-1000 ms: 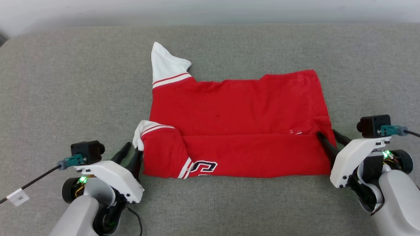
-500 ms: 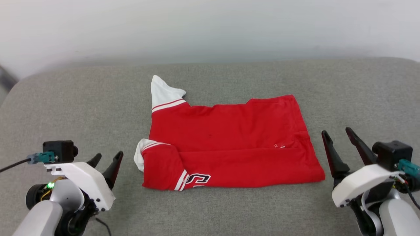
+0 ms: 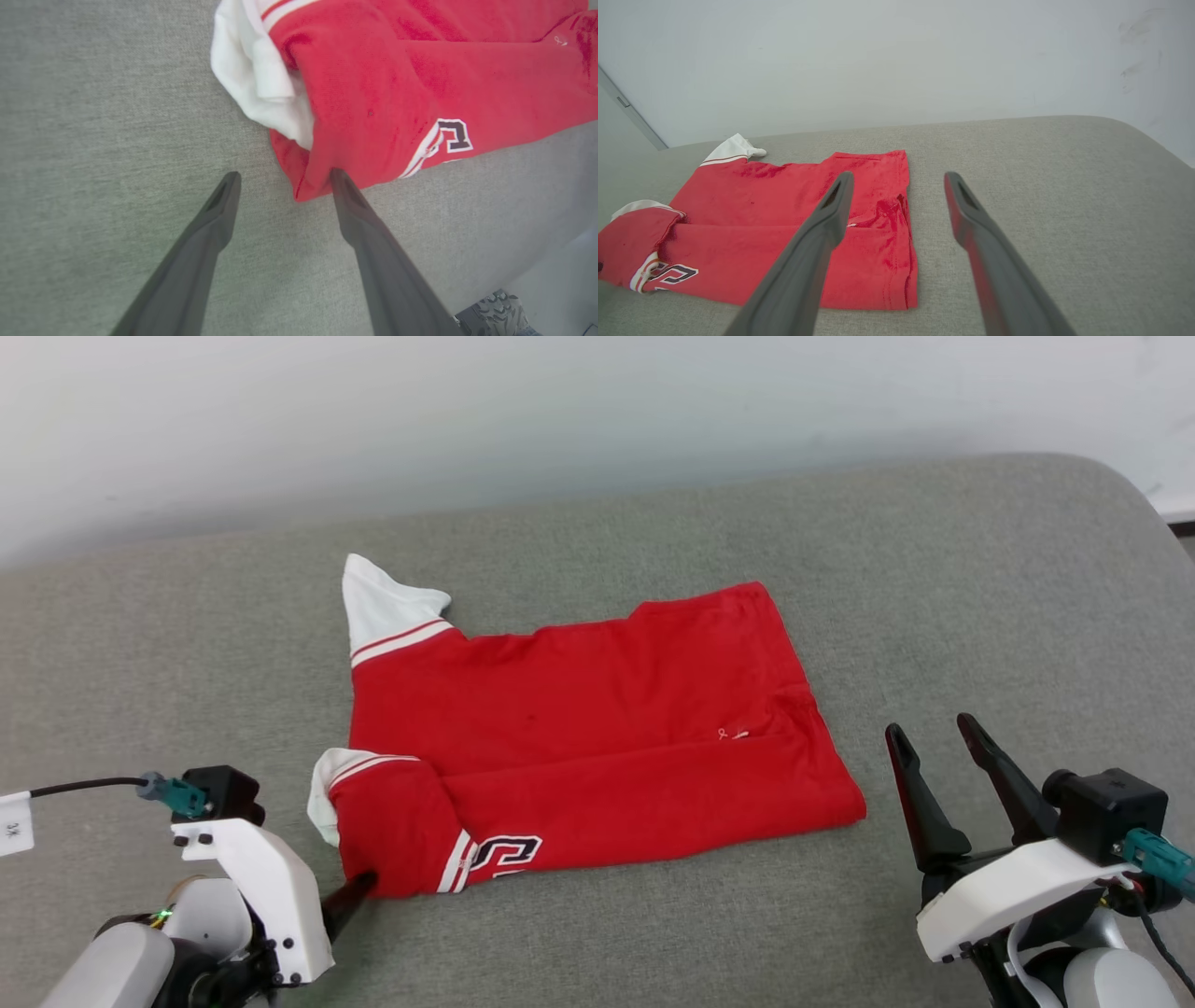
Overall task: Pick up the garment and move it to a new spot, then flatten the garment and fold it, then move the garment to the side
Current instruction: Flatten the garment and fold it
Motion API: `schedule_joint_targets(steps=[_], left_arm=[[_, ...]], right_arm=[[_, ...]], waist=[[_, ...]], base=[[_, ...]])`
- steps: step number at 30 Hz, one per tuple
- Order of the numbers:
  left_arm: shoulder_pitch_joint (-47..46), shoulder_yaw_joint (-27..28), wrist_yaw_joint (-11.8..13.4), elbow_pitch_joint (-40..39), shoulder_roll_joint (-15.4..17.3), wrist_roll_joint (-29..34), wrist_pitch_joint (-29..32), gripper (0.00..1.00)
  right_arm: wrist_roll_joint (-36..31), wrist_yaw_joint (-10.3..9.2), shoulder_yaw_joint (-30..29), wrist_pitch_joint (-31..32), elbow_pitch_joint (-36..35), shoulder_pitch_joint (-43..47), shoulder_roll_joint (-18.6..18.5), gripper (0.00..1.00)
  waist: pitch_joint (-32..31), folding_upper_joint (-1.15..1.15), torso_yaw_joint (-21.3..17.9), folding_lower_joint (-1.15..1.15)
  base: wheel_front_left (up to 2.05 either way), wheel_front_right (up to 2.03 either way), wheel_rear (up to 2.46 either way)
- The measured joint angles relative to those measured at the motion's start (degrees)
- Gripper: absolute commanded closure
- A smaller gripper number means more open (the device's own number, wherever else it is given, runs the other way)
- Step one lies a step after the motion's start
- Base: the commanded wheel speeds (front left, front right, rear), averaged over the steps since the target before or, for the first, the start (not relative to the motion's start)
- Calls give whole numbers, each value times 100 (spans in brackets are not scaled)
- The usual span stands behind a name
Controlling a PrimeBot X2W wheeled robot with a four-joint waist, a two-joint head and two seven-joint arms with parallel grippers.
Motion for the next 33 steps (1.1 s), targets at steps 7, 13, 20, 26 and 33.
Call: schedule_joint_targets(steps=[7, 13, 20, 26, 33], left_arm=[[-301, -143, -194, 470, -212, -64, 68, 0], [-523, -236, -360, 800, -423, -78, 36, 77], [-644, -259, -533, 1066, -737, -79, -400, 100], [-628, -249, -550, 936, -822, -19, -667, 100], [-591, -309, -457, 313, -755, 163, -728, 100]], right_arm=[[77, 0, -138, 101, -109, 49, 8, 0], [225, 0, -401, 361, -133, -35, -104, 0], [459, -1, -770, 1245, -45, -181, -322, 0], [850, -1, -690, 2699, 479, -488, -615, 0], [1213, -1, -324, 4032, 1131, -1085, -832, 0]], waist=[[363, 0, -147, 0], [531, 0, -142, -1], [578, 0, 0, 0], [540, 0, 181, 0], [611, 0, 547, 1]], base=[[0, 0, 0], [0, 0, 0], [0, 0, 0], [0, 0, 0], [0, 0, 0]])
